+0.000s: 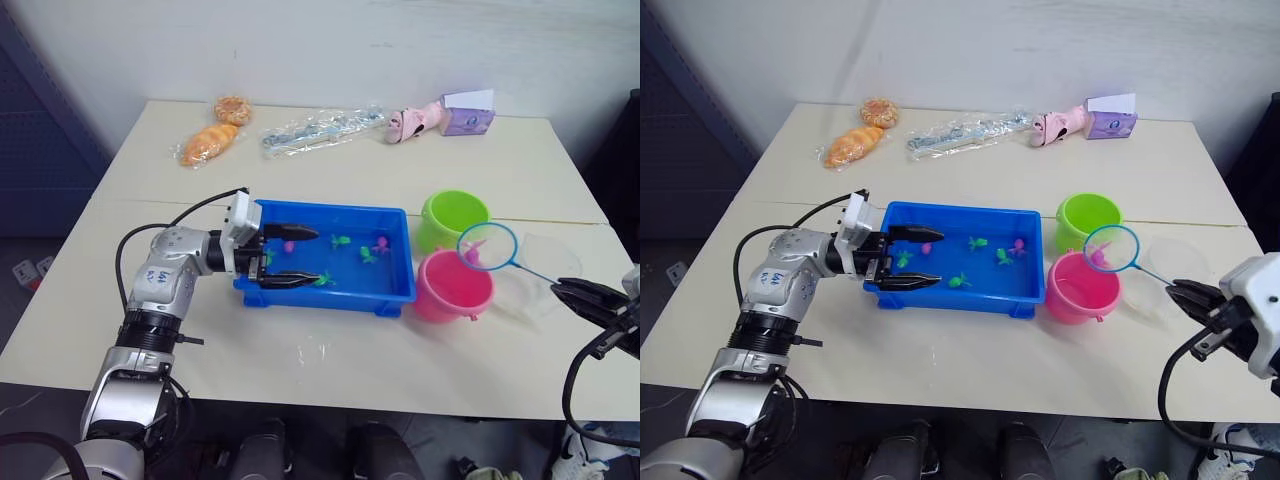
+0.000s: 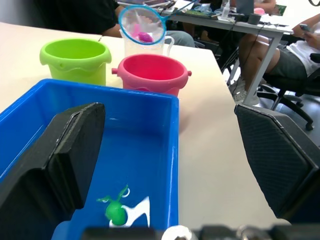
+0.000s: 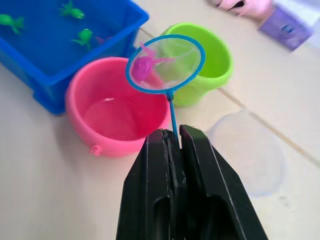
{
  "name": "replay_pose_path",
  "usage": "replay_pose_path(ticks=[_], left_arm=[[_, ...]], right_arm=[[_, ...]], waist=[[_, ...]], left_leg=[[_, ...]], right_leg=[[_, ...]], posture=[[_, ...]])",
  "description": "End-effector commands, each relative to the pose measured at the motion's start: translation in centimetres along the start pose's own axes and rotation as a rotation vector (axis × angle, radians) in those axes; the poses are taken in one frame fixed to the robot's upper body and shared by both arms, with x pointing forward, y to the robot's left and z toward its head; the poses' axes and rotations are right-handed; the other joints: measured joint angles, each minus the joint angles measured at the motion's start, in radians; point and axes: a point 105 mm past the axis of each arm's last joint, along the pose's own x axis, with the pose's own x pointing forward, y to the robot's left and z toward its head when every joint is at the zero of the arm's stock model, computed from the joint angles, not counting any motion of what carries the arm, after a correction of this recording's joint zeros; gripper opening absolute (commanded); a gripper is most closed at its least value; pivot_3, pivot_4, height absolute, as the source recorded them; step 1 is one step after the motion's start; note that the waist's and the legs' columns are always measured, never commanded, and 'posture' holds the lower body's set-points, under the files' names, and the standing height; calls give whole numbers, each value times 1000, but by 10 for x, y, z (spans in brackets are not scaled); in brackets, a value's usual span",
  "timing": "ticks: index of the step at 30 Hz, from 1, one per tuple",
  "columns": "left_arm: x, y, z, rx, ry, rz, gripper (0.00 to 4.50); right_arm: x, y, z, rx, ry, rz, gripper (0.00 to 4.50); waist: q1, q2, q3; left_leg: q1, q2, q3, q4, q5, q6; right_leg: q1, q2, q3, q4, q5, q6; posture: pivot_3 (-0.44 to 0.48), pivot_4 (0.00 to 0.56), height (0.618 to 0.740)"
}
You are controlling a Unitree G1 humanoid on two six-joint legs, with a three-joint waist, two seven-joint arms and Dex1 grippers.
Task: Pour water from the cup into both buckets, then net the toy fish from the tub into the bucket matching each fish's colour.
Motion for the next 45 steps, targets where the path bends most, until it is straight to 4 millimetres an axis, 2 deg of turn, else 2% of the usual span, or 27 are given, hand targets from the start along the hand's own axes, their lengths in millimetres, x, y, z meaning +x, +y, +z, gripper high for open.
replay_pose_path(ticks=[1, 7, 10, 13, 19, 25, 28, 34, 38, 39, 42, 45], left_arm=[[9, -4, 9, 32, -25, -29, 4461], [16, -9, 9, 22, -47, -35, 4461], [17, -11, 10, 20, -51, -30, 4461], [18, -12, 10, 18, -56, -22, 4461], [19, -12, 11, 13, -61, -14, 4461], [21, -12, 11, 17, -63, -14, 4461], [22, -11, 11, 18, -63, -12, 4461], [23, -12, 10, 17, -66, -10, 4461], [26, -14, 8, 12, -68, -19, 4461], [26, -15, 8, 12, -67, -22, 4461], [25, -13, 8, 12, -71, -8, 4461], [25, -14, 6, 10, -65, -11, 4461]], right_arm=[[-2, 3, -4, -166, -41, -55, 0], [-5, 1, -18, -302, -52, -171, 0], [-2, 5, -19, -526, -36, -190, 0], [3, 22, -19, -736, -77, -142, 0], [2, 36, -24, -987, -147, -131, 0], [0, 25, -23, -1120, -151, -195, 0], [0, 21, -18, -1164, -157, -232, 0], [-1, 20, -24, -1154, -143, -265, 0], [6, 42, -31, -1107, -171, -174, 0], [5, 41, -30, -1107, -169, -186, 0], [0, 20, -23, -1131, -133, -285, 0], [3, 32, -28, -1100, -157, -232, 0]], waist=[[0, 0, 0], [-2, 0, 0], [-1, 0, 0], [-1, 0, 0], [-1, 0, 0], [-1, 0, 0], [-2, 0, 0], [-1, 0, 0], [-1, 0, 0], [-2, 1, 0], [-2, 1, 0], [-2, 1, 0]], left_leg=[[0, 0, 0, 0, 0, 0], [1, 0, 0, 0, 1, 0], [1, 0, 0, 0, 1, -1], [1, 0, 0, 0, 1, -1], [1, 0, 0, 0, 2, -2], [1, 0, 0, 0, 2, -3], [1, 0, 0, 0, 2, -3], [1, 0, 0, 0, 3, -3], [2, 0, 0, 0, 3, -3], [2, 0, 0, 0, 3, -3], [2, 0, 0, 0, 3, -2], [2, 0, 0, 0, 3, -3]], right_leg=[[0, 0, 0, 0, 0, 0], [0, 0, 1, 0, 0, 0], [0, 0, 1, 1, 0, 0], [0, 0, 1, 1, 0, 0], [0, 0, 1, 0, 0, 0], [0, 1, 1, 0, 0, 0], [0, 1, 1, 0, 0, 0], [0, 1, 2, 0, 0, 0], [0, 1, 1, 0, 0, 0], [0, 1, 1, 0, 0, 0], [0, 1, 2, 0, 0, 0], [1, 1, 2, 0, 0, 0]], posture=[[0, 150, 740], [0, 150, 740], [0, 150, 740], [0, 150, 740], [0, 150, 740], [0, 150, 740], [0, 150, 740], [0, 150, 740], [0, 150, 740], [0, 150, 740], [0, 150, 740], [0, 150, 740]])
